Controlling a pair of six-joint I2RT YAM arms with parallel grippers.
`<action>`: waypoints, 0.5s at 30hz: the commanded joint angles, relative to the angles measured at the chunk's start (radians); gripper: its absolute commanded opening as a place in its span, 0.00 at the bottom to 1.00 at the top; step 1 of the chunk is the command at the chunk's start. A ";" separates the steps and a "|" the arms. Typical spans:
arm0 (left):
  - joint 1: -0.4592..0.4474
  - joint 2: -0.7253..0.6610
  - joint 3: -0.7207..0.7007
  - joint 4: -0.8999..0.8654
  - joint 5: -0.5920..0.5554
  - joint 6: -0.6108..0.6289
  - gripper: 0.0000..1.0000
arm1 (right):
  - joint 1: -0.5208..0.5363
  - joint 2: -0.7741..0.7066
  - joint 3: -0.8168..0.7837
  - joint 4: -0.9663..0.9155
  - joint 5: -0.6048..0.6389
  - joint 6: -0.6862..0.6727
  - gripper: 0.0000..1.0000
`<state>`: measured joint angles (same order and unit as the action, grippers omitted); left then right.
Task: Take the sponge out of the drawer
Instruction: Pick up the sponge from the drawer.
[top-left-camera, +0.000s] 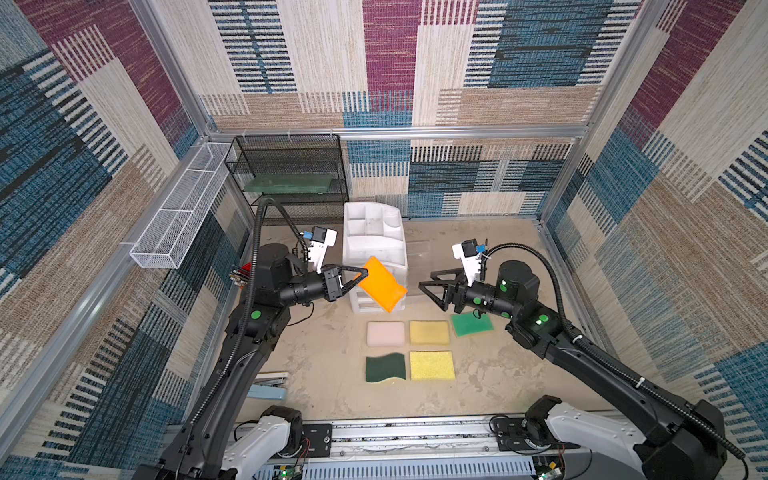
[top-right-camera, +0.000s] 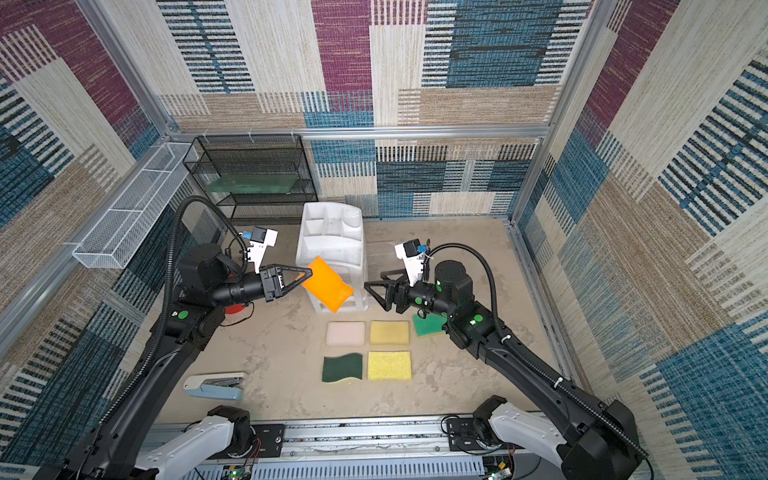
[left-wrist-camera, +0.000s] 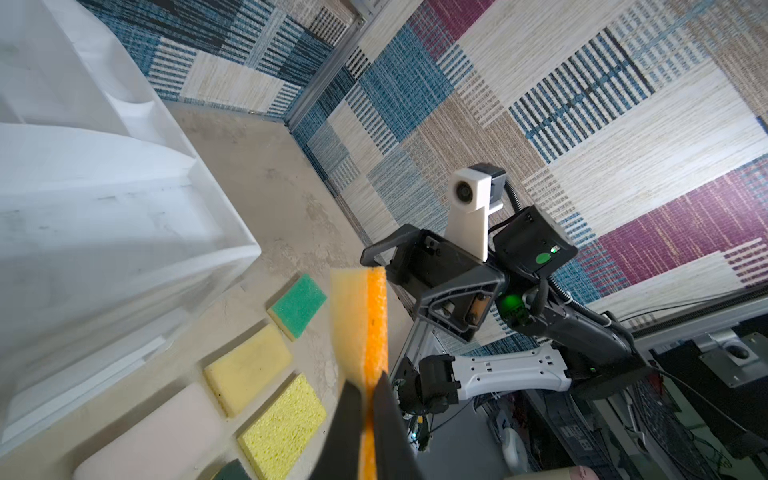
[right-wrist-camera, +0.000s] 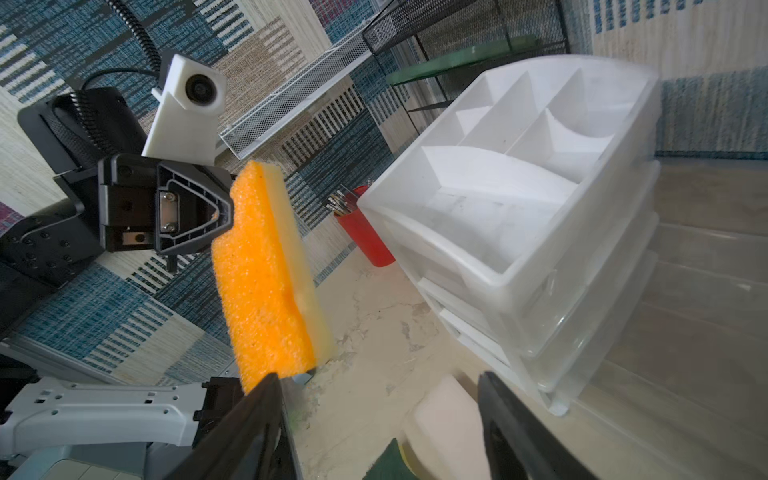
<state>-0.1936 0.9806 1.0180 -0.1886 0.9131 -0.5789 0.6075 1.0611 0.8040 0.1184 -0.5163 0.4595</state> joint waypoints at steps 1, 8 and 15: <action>0.023 -0.028 -0.030 0.160 -0.017 -0.074 0.00 | 0.039 0.010 -0.028 0.211 -0.028 0.091 0.78; 0.056 -0.075 -0.075 0.225 -0.050 -0.123 0.00 | 0.130 0.068 -0.055 0.337 0.026 0.119 0.78; 0.081 -0.092 -0.106 0.278 -0.051 -0.169 0.00 | 0.188 0.148 -0.078 0.478 0.070 0.138 0.76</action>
<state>-0.1188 0.8951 0.9203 0.0128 0.8669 -0.7120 0.7868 1.1900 0.7380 0.4675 -0.4835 0.5751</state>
